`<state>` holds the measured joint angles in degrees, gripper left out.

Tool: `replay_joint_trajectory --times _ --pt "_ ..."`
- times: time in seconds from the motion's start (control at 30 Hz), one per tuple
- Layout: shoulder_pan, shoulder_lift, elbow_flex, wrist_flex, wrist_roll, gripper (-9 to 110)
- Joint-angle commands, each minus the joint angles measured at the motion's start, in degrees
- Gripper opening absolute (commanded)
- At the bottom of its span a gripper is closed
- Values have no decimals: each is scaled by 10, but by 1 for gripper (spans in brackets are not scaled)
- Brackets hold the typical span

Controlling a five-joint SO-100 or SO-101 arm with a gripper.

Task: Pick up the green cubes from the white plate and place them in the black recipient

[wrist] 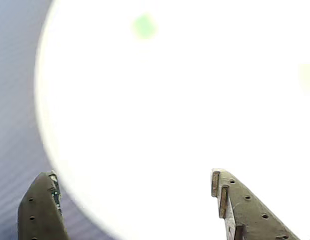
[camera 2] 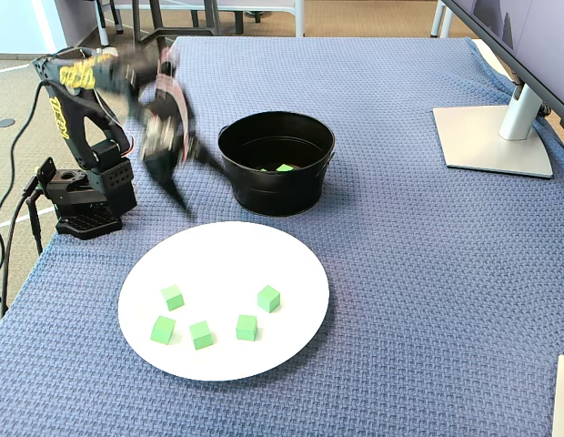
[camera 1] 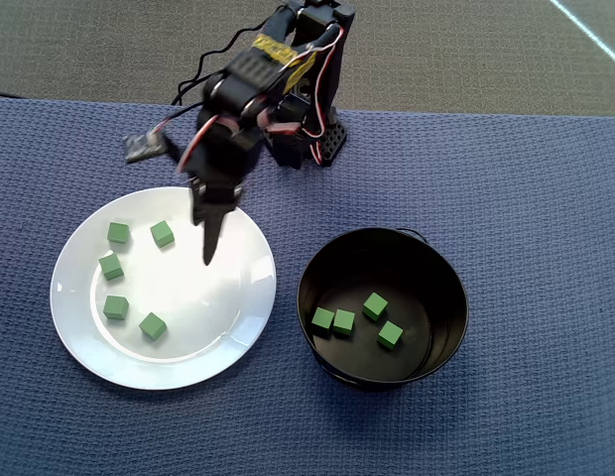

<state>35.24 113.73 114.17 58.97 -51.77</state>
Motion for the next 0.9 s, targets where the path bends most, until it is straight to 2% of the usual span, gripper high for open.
replay_joint_trajectory --times 0.0,0.13,0.23,0.33,0.4,0.53,0.87 --pt "28 5 87 -74 -57 32" --pt "41 -12 93 -47 -185 34" --pt "54 -41 59 -2 -322 35" --pt "80 -69 50 -20 -464 34" --pt "97 -89 43 -40 -519 34" --pt "120 -137 -14 -22 -566 35" --pt "142 -188 -18 -89 -526 33"
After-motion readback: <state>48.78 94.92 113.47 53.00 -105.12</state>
